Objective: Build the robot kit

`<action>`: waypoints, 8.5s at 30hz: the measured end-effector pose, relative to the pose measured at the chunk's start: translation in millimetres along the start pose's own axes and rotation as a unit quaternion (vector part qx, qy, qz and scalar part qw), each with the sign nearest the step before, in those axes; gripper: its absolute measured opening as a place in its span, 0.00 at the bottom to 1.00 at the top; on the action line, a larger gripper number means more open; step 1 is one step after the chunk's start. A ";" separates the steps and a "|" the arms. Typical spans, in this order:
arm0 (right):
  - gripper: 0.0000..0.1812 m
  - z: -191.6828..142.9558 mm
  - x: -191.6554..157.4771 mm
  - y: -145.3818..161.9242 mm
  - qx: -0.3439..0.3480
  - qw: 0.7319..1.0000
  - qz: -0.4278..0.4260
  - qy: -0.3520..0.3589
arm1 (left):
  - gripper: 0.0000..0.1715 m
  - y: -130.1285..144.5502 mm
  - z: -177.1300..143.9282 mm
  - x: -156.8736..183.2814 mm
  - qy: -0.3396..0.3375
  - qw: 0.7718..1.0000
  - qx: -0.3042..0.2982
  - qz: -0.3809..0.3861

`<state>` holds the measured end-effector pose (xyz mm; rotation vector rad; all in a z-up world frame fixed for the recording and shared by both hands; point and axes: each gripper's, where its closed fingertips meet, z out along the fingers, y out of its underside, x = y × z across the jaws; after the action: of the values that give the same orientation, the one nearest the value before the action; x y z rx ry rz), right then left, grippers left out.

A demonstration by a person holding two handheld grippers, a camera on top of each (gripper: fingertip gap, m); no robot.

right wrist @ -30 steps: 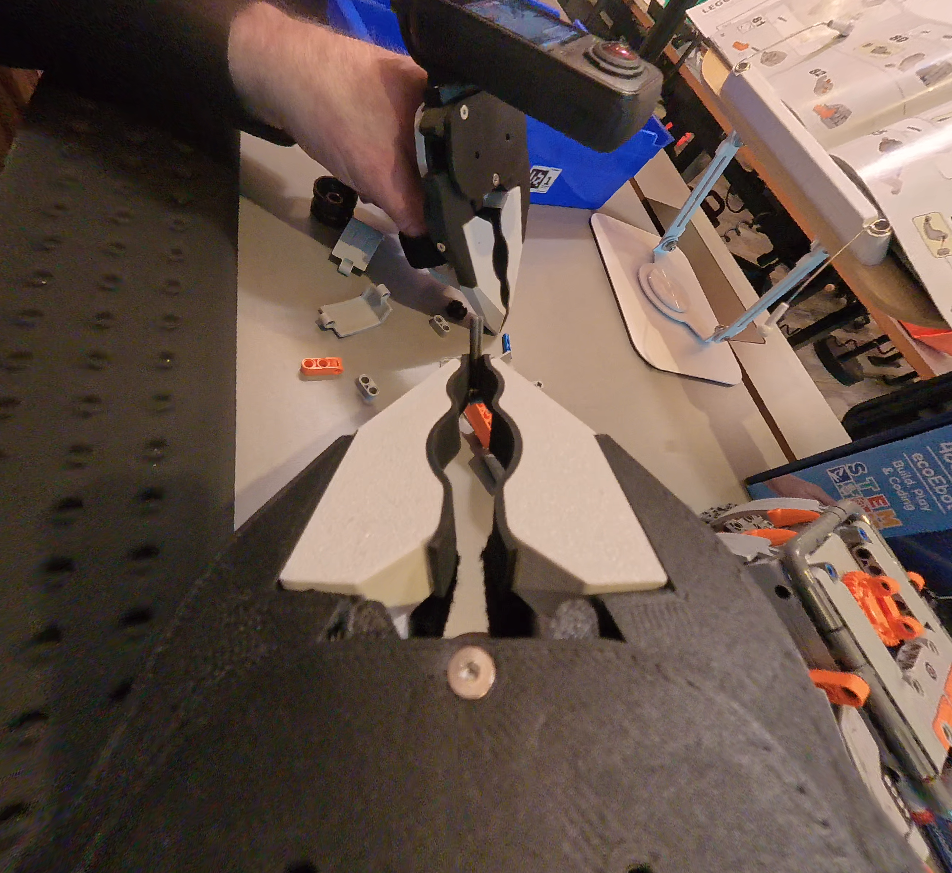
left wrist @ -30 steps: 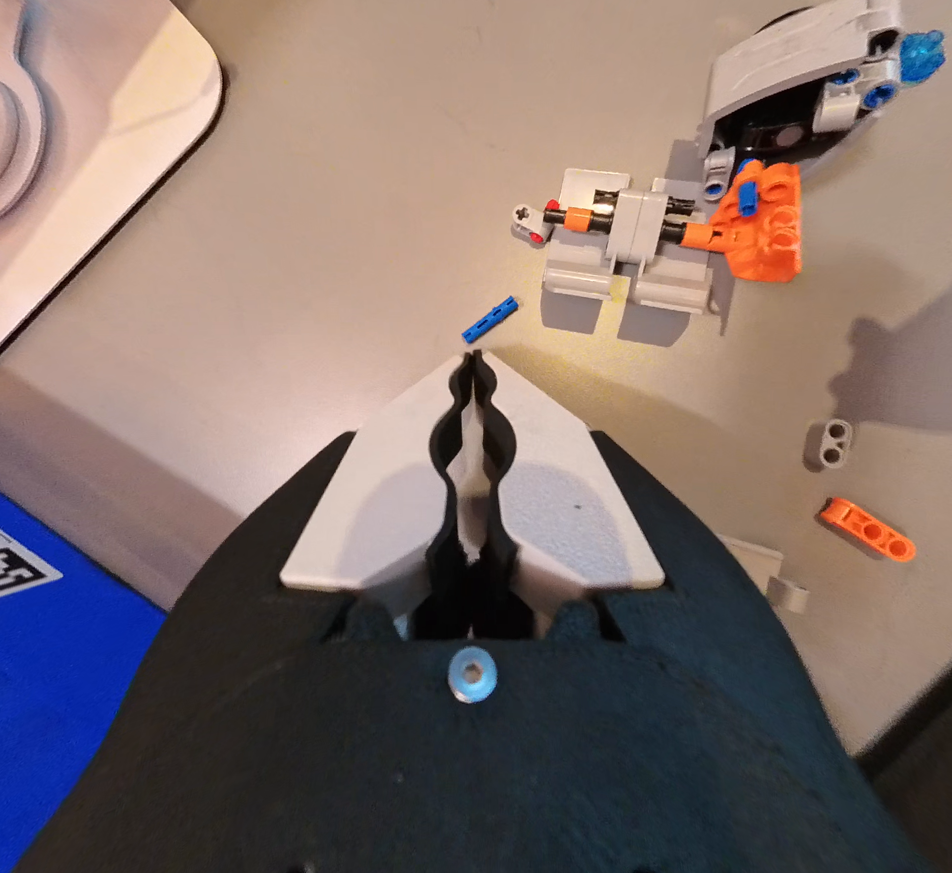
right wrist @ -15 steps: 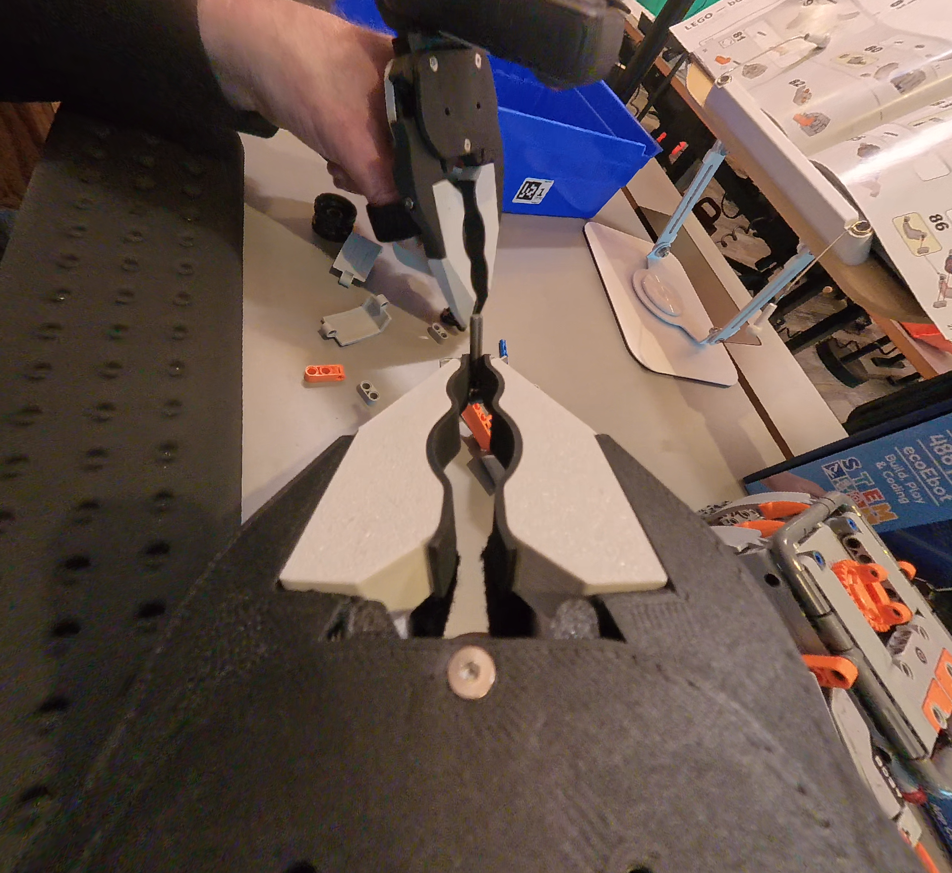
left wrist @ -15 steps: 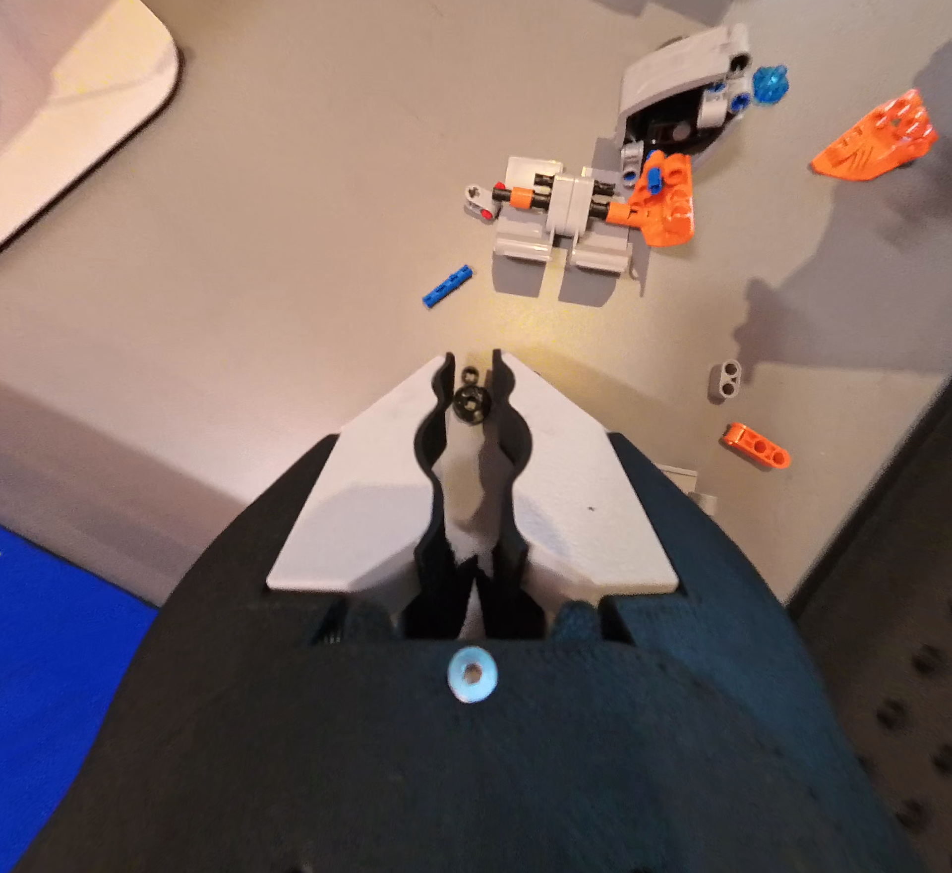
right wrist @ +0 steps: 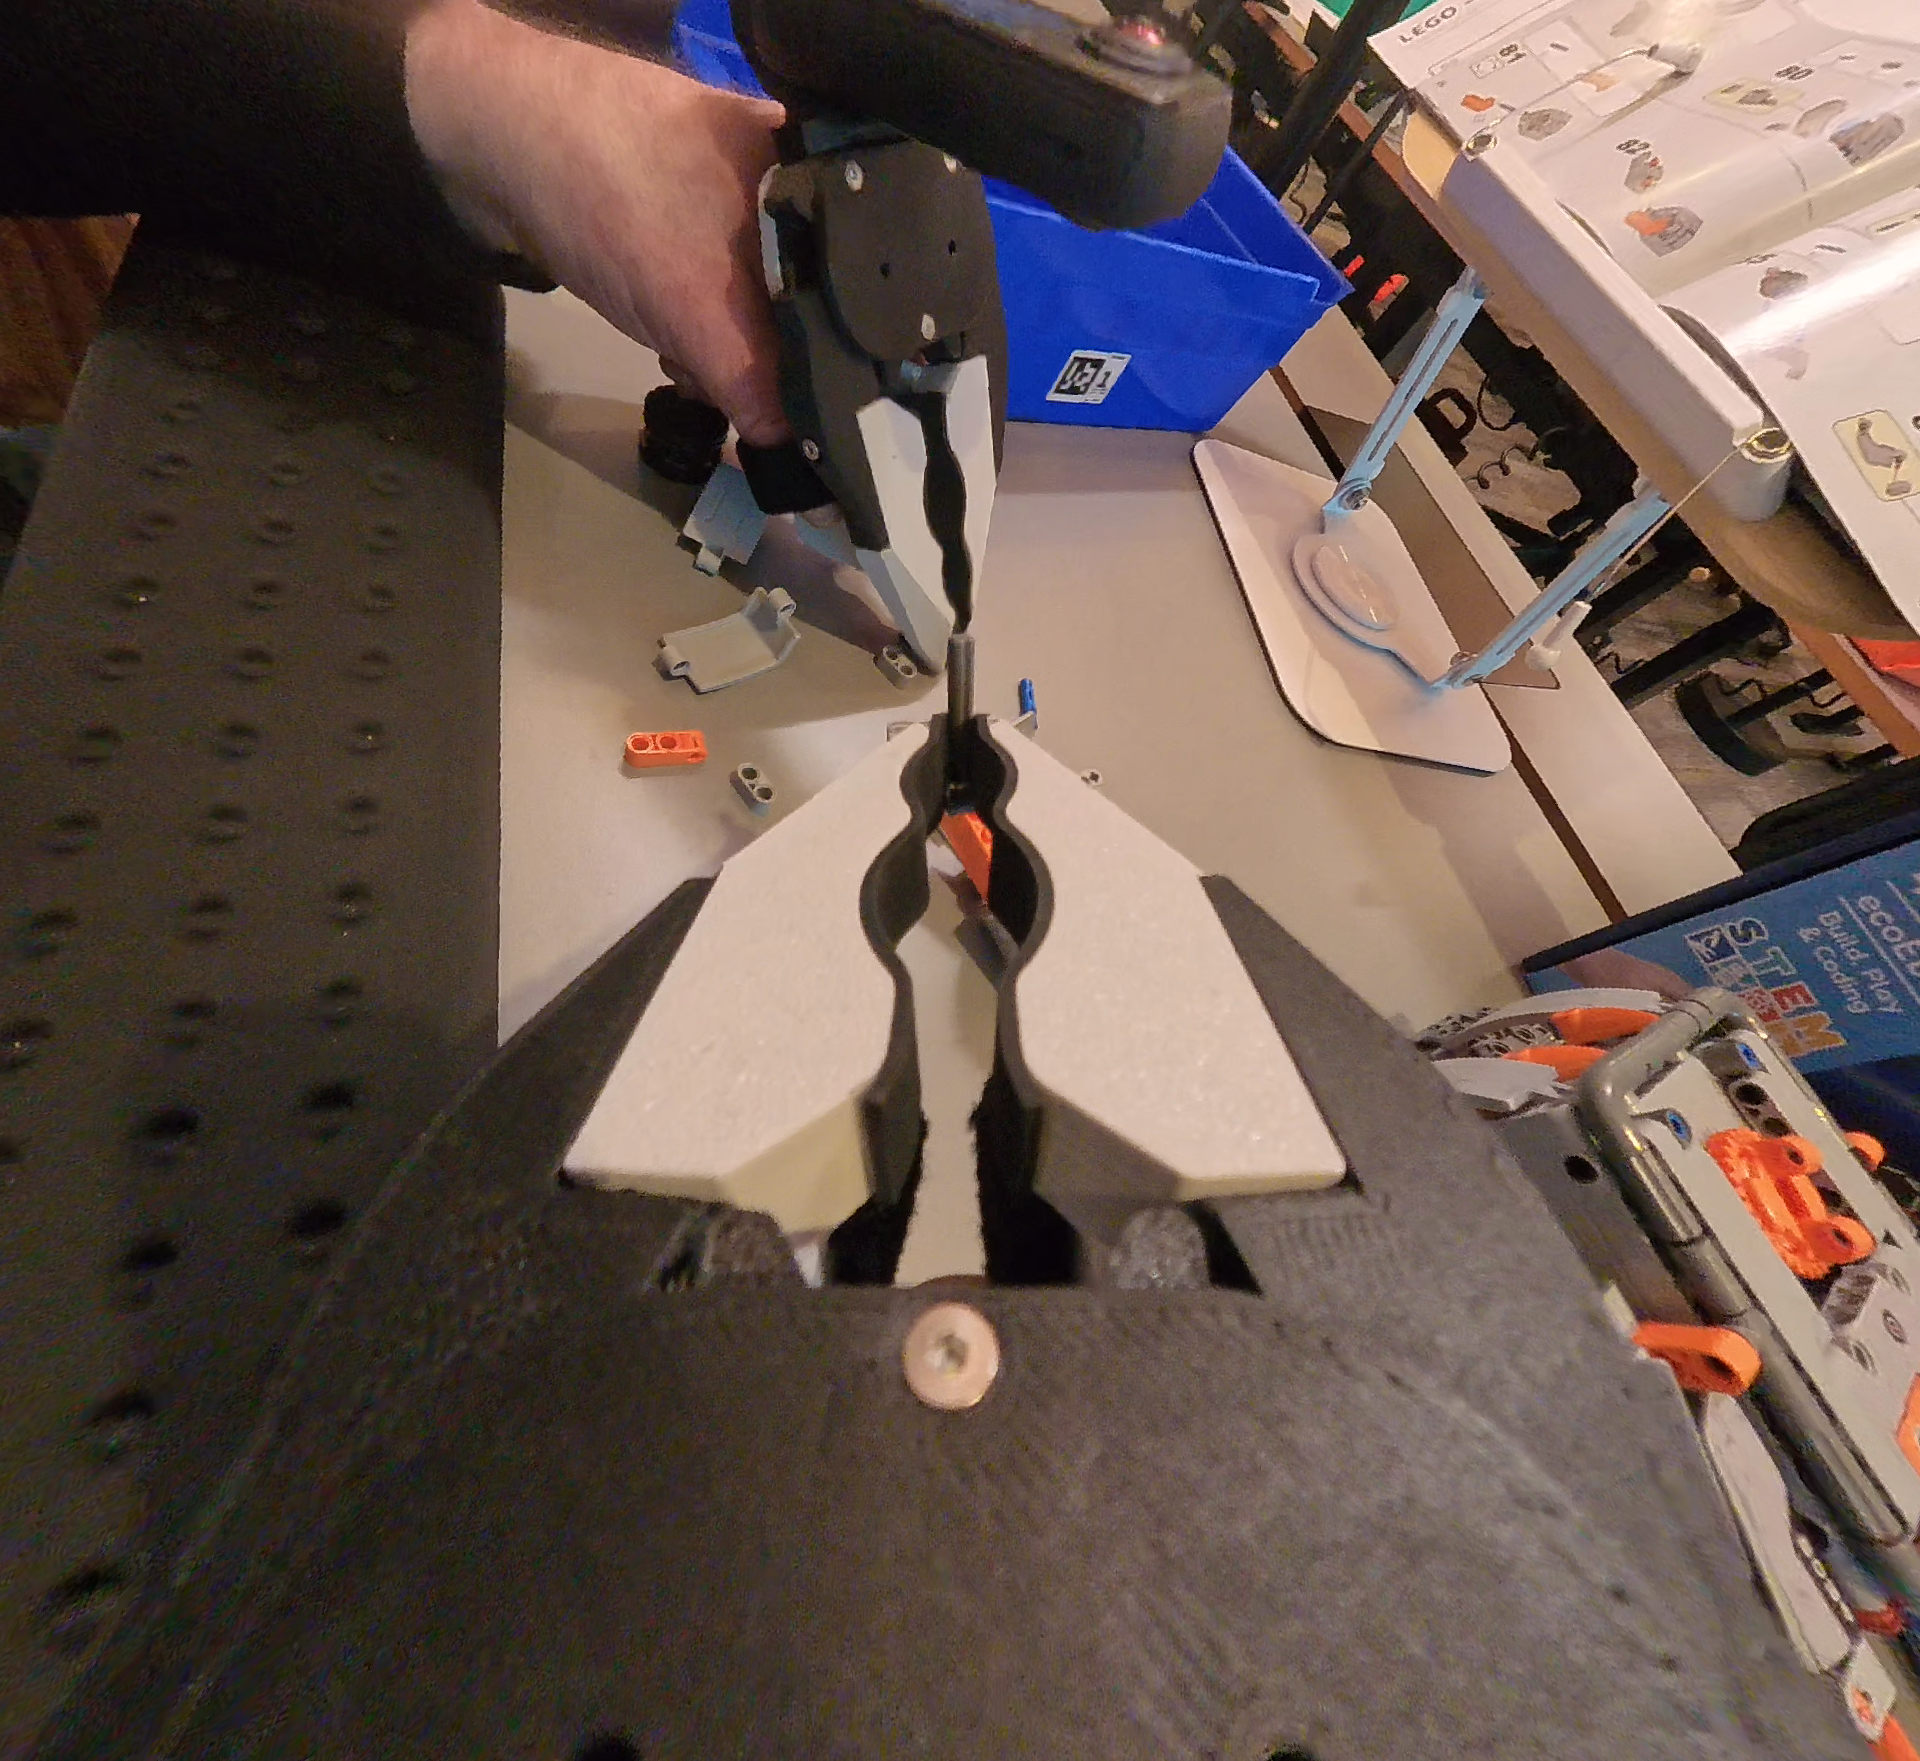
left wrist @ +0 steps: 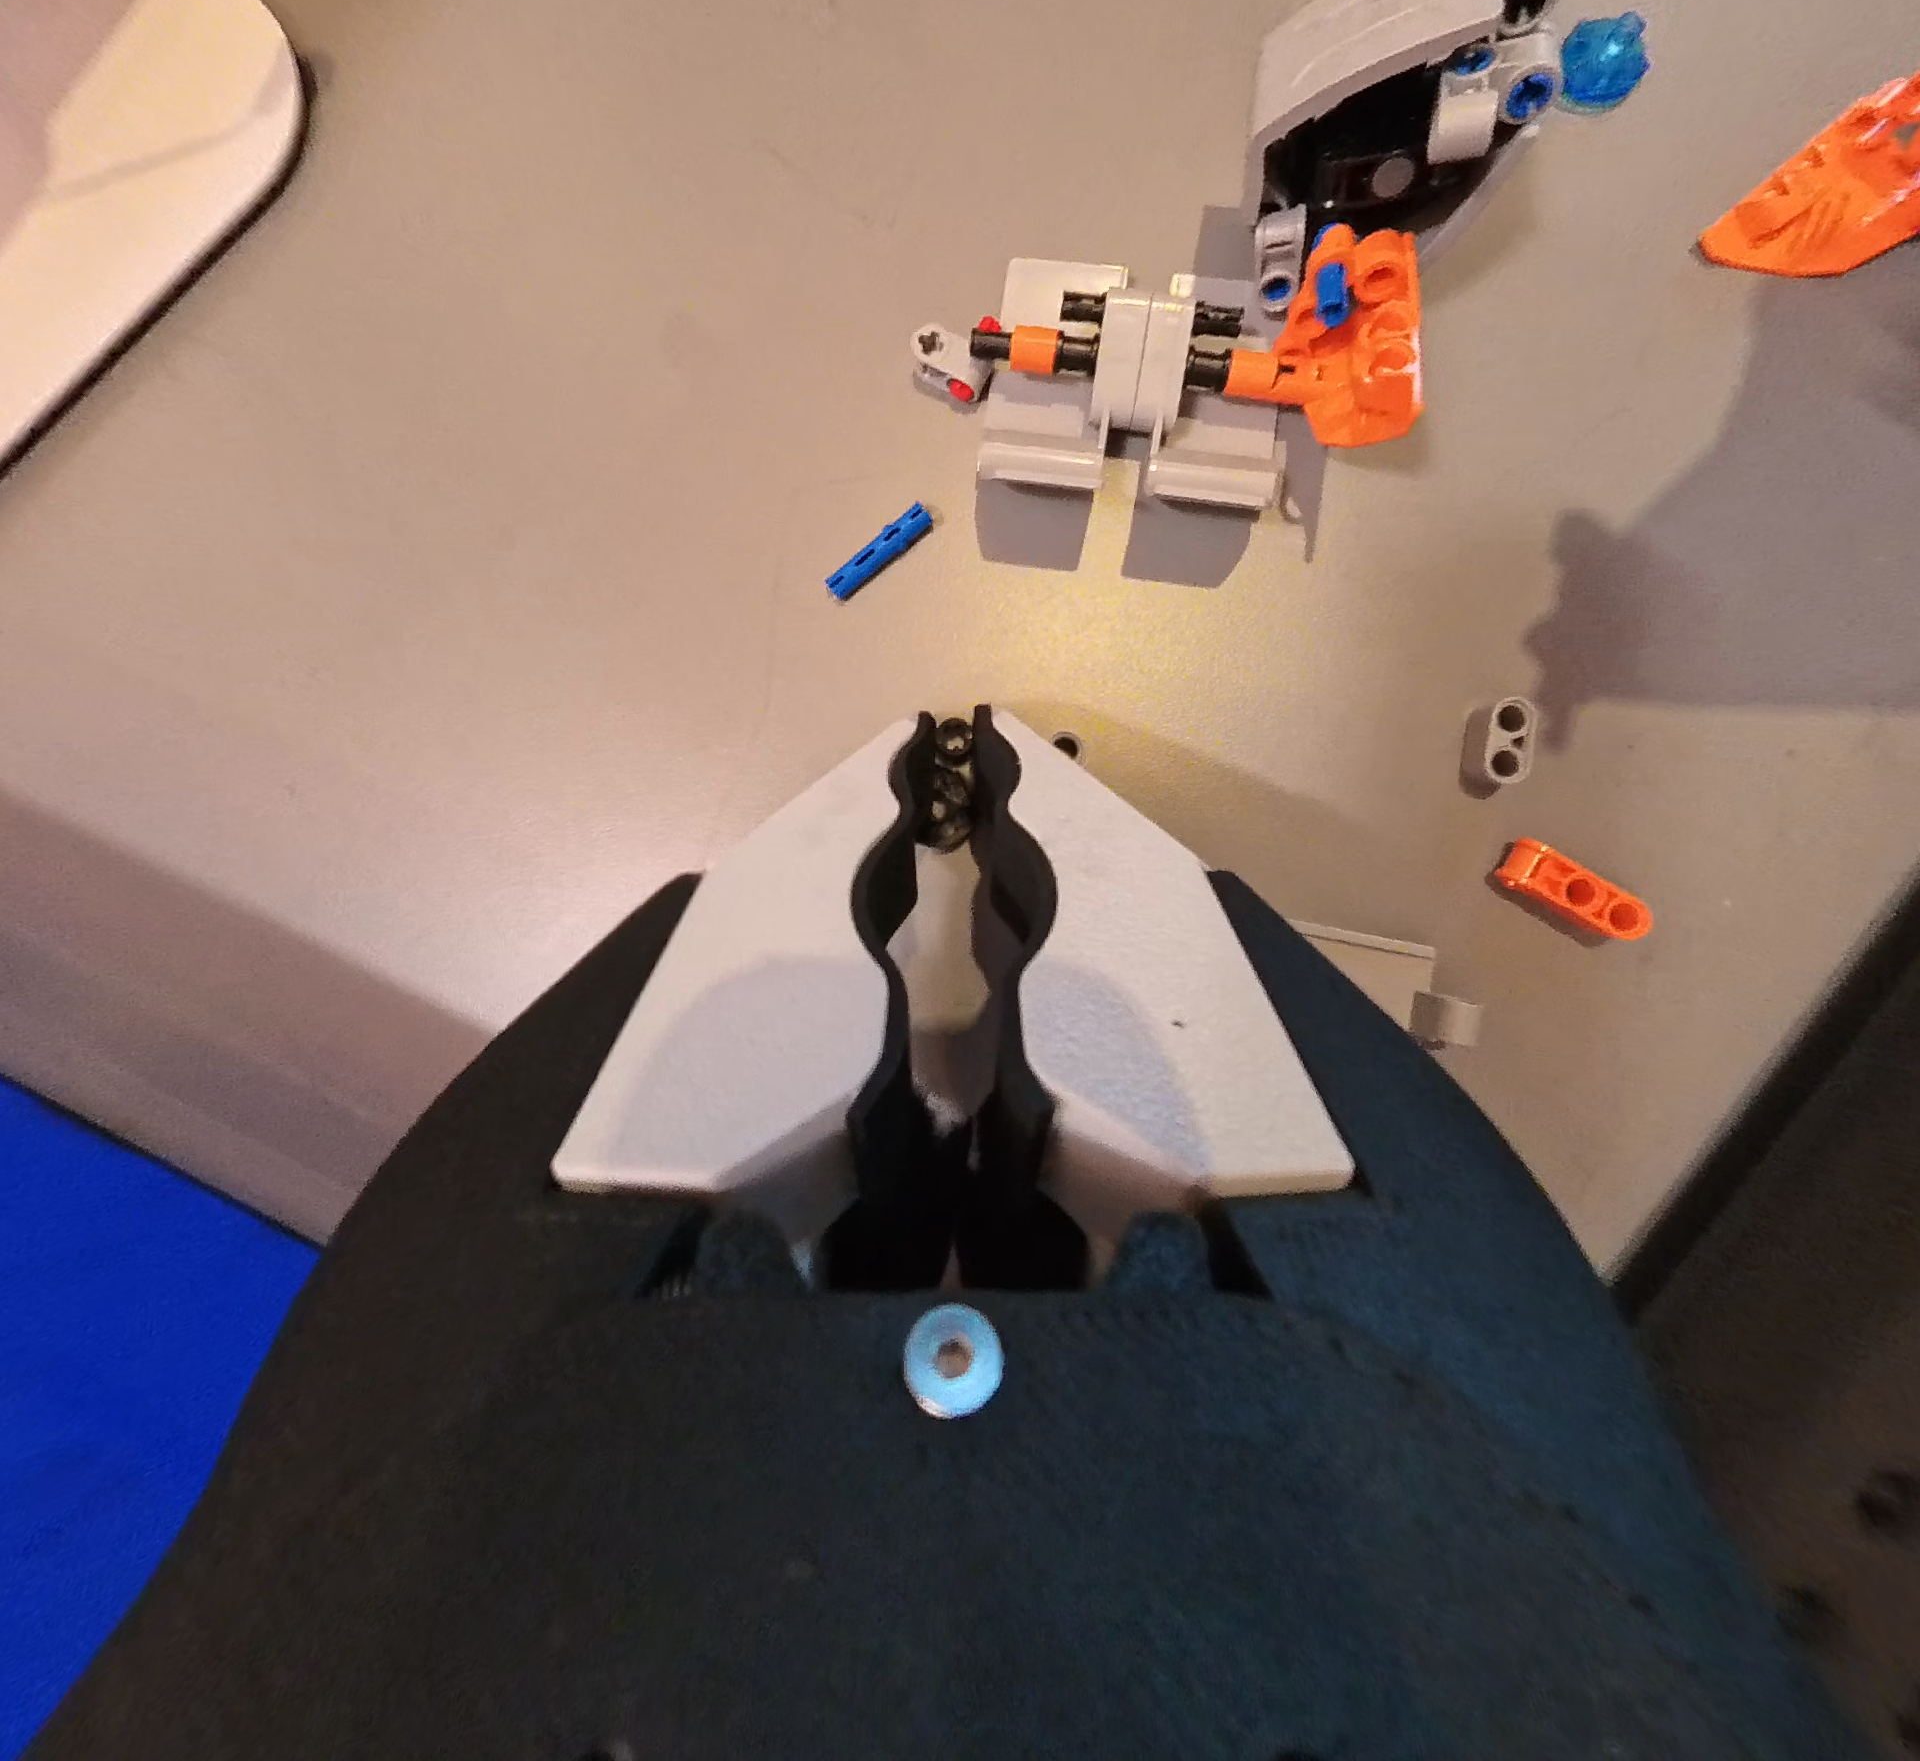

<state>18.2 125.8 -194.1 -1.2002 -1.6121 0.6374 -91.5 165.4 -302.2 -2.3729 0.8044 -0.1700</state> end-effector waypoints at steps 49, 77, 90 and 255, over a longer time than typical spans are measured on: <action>0.00 24.3 -35.3 19.3 -0.029 0.995 -0.026 -0.088 | 0.03 -64.5 -73.4 116.2 0.057 0.923 0.301 0.232; 0.00 17.0 -23.7 -3.5 0.025 0.999 0.004 -0.044 | 0.03 -83.7 -94.7 113.5 0.107 0.912 0.377 0.117; 0.00 17.8 -9.4 -1.0 0.000 1.000 -0.005 0.026 | 0.03 -93.0 -90.3 104.4 0.040 0.921 0.379 0.077; 0.08 21.8 -27.5 43.2 -0.048 0.976 0.138 -0.162 | 0.18 -56.8 -25.9 112.3 0.037 0.945 0.215 0.245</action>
<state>15.9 119.7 -249.4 -1.4655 -1.7741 0.9828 19.9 121.4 -255.9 -1.7130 1.2279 -0.2032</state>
